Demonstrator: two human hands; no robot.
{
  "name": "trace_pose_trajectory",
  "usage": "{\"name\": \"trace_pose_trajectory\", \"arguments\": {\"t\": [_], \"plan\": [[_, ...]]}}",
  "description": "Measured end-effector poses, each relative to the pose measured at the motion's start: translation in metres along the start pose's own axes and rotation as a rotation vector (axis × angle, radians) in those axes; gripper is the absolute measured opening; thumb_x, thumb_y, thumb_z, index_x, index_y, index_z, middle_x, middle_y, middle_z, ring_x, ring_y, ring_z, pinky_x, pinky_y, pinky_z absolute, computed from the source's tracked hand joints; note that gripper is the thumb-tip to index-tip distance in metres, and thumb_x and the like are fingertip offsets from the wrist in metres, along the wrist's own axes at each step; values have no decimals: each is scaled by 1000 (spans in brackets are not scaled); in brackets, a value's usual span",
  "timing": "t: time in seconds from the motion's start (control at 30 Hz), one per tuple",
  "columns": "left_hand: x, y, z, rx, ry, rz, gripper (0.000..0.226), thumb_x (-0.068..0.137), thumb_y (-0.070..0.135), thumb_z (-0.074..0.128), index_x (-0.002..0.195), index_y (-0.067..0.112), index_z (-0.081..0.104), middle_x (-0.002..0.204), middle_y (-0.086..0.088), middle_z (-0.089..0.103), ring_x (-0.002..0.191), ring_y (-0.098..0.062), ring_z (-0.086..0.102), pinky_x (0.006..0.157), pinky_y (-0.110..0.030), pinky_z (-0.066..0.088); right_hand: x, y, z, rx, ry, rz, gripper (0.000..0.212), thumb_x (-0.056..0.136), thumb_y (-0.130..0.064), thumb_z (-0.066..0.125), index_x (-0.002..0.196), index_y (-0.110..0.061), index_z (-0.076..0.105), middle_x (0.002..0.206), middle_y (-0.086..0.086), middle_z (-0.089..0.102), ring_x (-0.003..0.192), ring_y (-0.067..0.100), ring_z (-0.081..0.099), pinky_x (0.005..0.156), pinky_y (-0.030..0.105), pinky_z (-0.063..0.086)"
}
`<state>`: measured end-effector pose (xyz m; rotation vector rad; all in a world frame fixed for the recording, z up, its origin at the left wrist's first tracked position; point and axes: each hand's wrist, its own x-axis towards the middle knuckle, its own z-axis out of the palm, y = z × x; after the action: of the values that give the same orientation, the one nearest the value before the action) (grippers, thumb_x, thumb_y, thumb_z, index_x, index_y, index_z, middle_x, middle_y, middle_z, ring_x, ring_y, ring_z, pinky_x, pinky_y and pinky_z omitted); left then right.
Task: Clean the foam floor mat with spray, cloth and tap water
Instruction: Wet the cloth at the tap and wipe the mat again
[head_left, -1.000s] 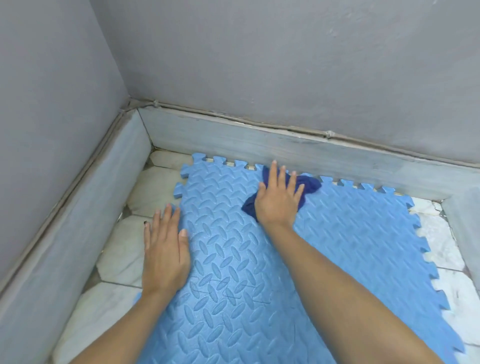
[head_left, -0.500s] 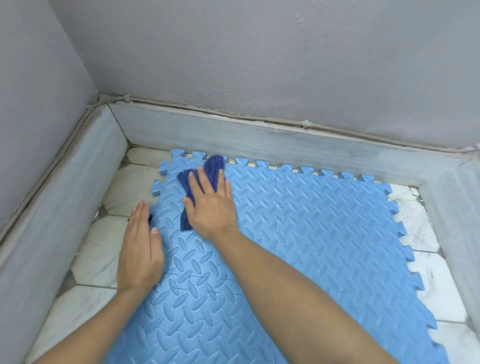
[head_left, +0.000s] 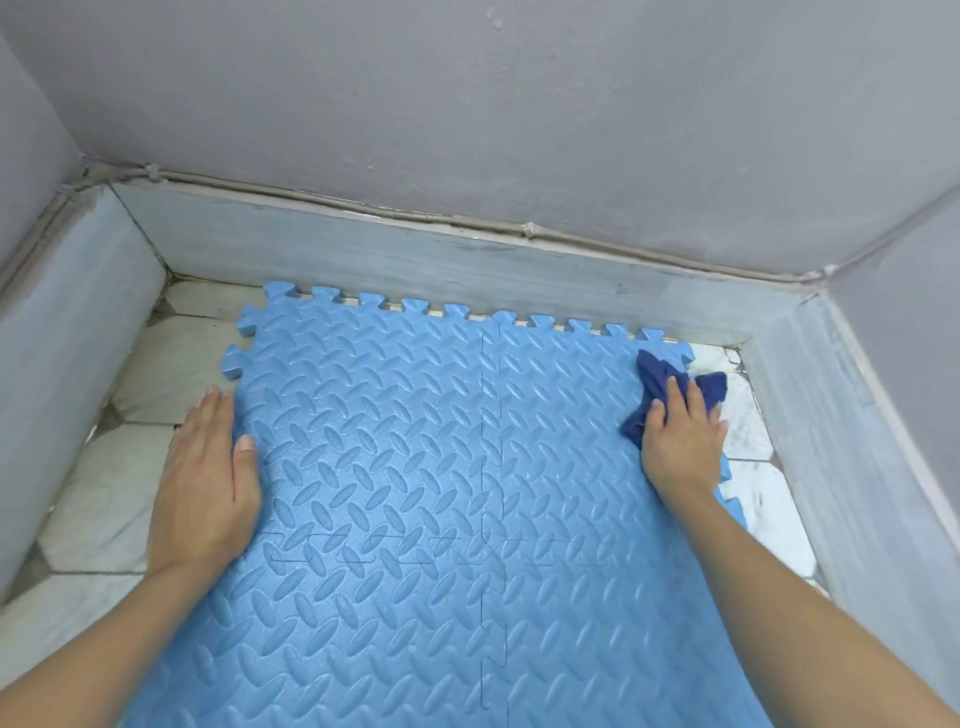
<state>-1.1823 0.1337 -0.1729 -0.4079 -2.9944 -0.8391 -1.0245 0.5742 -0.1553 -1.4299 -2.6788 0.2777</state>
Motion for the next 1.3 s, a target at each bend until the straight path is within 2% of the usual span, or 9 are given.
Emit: {"name": "trace_pose_trajectory", "arguments": {"t": [0.1, 0.3, 0.43, 0.53, 0.7, 0.83, 1.0, 1.17, 1.3], "plan": [[1, -2, 2, 32, 2, 12, 69, 94, 37, 18, 150, -2, 26, 158, -20, 26, 148, -30, 23, 122, -39, 14, -48, -27, 8, 42, -5, -116, 53, 102, -38, 27, 149, -17, 38, 155, 9, 36, 144, 43, 20, 119, 55, 13], [2, 4, -3, 217, 22, 51, 59, 96, 31, 22, 138, -5, 44, 146, -26, 43, 135, -42, 39, 113, -52, 27, -243, -134, 24, 89, -196, -671, 55, 100, -44, 32, 151, -23, 34, 155, 2, 36, 148, 38, 17, 120, 53, 16], [-5, 10, -12, 294, -14, 34, 55, 94, 31, 30, 134, -2, 48, 134, -28, 47, 119, -45, 47, 103, -54, 34, -307, -136, 26, 13, -267, -985, 53, 99, -47, 37, 148, -28, 37, 154, -1, 39, 146, 35, 24, 119, 49, 21], [-6, 4, -16, 355, -109, 60, 61, 95, 38, 31, 139, -4, 43, 135, -30, 44, 119, -46, 46, 103, -55, 31, -281, -93, 17, -2, -220, -879, 55, 98, -50, 38, 148, -28, 40, 155, -1, 38, 143, 34, 32, 117, 51, 26], [-28, -6, -40, 357, -249, 126, 61, 98, 42, 46, 142, 0, 39, 144, -29, 37, 129, -45, 40, 109, -52, 29, -220, 14, -10, -59, -119, -402, 61, 98, -52, 27, 151, -22, 34, 158, 7, 30, 141, 43, 28, 117, 55, 19], [-64, -21, -57, 331, -438, 215, 74, 99, 50, 39, 154, 4, 21, 161, -22, 15, 148, -36, 19, 120, -47, 18, -221, 18, -12, 57, -82, -196, 57, 99, -38, 35, 148, -11, 38, 153, 16, 35, 144, 48, 15, 119, 57, 10], [-67, -16, -59, 307, -644, 109, 88, 96, 57, 38, 156, 12, -7, 163, -11, -18, 151, -27, -11, 123, -41, 1, -290, -77, 4, 125, -93, -621, 47, 96, -20, 42, 136, 3, 51, 137, 19, 52, 133, 38, 39, 117, 55, 21], [-70, -6, -52, 452, -608, 89, 86, 98, 57, 29, 155, 4, -7, 163, -16, -15, 152, -29, -9, 122, -44, 3, -403, -114, 25, 6, -394, -1208, 53, 98, -42, 36, 144, -17, 45, 146, 11, 47, 141, 44, 29, 118, 53, 21], [-91, 8, -40, 373, -494, 57, 67, 105, 35, 26, 153, -4, 0, 163, -21, -8, 151, -33, -5, 122, -47, 5, -404, -68, 19, -1, -247, -1188, 47, 101, -44, 39, 144, -26, 46, 148, 4, 47, 142, 38, 33, 119, 48, 21]]}}
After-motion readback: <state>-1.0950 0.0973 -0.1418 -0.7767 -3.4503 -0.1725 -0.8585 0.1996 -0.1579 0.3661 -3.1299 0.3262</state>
